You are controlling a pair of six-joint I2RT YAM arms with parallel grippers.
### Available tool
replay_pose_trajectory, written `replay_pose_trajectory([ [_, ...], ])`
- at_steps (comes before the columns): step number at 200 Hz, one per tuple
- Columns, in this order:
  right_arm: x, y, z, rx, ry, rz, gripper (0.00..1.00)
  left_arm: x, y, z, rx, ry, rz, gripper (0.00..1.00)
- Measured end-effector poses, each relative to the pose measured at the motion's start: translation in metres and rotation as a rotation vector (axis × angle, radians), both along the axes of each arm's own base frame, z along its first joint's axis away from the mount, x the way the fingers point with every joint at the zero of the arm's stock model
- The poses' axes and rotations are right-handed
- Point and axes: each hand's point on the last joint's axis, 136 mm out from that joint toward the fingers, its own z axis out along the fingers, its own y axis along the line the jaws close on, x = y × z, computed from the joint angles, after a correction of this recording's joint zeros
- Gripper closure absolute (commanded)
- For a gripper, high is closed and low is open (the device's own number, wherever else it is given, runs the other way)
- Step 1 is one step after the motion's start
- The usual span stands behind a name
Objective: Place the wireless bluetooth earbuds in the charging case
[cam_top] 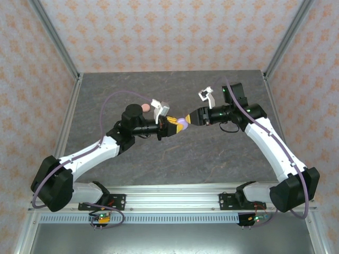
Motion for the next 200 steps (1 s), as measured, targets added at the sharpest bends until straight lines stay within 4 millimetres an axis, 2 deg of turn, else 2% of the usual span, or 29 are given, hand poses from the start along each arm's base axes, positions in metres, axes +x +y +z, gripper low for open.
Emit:
replay_pose_trajectory([
  [80, -0.009, 0.0, -0.003, -0.002, 0.014, 0.036, 0.51, 0.011, 0.003, 0.001, 0.019, -0.074, 0.056, 0.83],
  [136, -0.009, 0.0, -0.003, -0.006, 0.016, 0.035, 0.51, 0.0, -0.006, 0.003, 0.021, -0.105, 0.015, 0.83],
  [200, -0.005, -0.002, -0.007, -0.032, 0.007, 0.01, 0.5, -0.002, -0.008, 0.003, 0.027, -0.125, 0.007, 0.83],
])
